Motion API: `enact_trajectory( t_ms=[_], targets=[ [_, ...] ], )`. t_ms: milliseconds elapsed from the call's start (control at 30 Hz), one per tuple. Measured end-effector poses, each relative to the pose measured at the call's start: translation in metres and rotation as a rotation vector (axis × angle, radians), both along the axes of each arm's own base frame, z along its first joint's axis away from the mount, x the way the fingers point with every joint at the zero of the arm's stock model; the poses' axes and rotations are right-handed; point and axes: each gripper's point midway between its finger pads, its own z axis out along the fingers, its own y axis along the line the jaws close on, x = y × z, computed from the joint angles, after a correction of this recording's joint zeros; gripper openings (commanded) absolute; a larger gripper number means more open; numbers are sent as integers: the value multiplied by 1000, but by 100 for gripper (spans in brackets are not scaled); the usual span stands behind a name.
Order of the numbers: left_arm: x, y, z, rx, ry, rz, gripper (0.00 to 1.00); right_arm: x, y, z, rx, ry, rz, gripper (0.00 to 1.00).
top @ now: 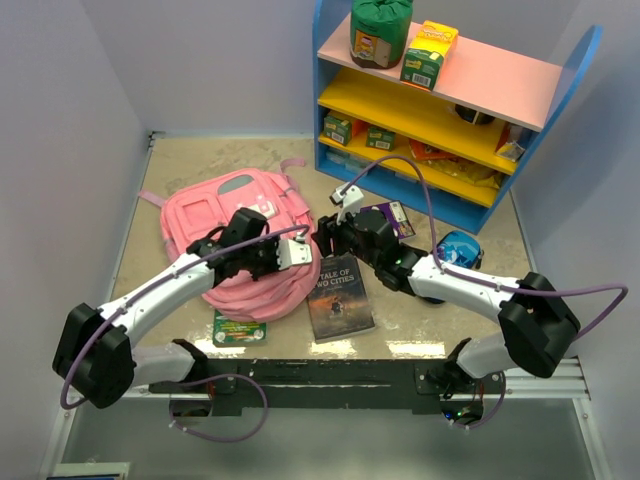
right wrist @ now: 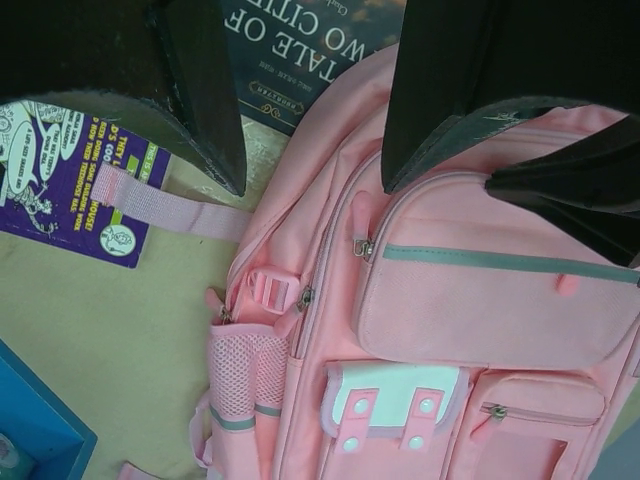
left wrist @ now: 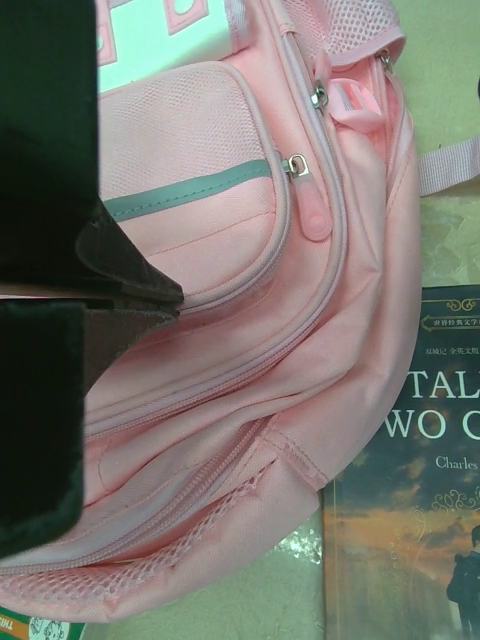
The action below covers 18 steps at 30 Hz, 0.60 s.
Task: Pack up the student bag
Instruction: Unzip the student bag at the center of the board.
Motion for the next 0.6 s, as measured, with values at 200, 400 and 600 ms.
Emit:
enact_trajectory(
  t_ms=[200, 400, 600],
  targets=[
    [0, -1, -1, 18, 28, -7, 5, 2, -1, 1, -1, -1, -8, 60],
    [-4, 2, -13, 8, 12, -6, 18, 2, -2, 1, -1, -1, -11, 60],
    [-2, 5, -18, -7, -29, 23, 35, 2, -2, 1, 2, 1, -11, 60]
  ],
)
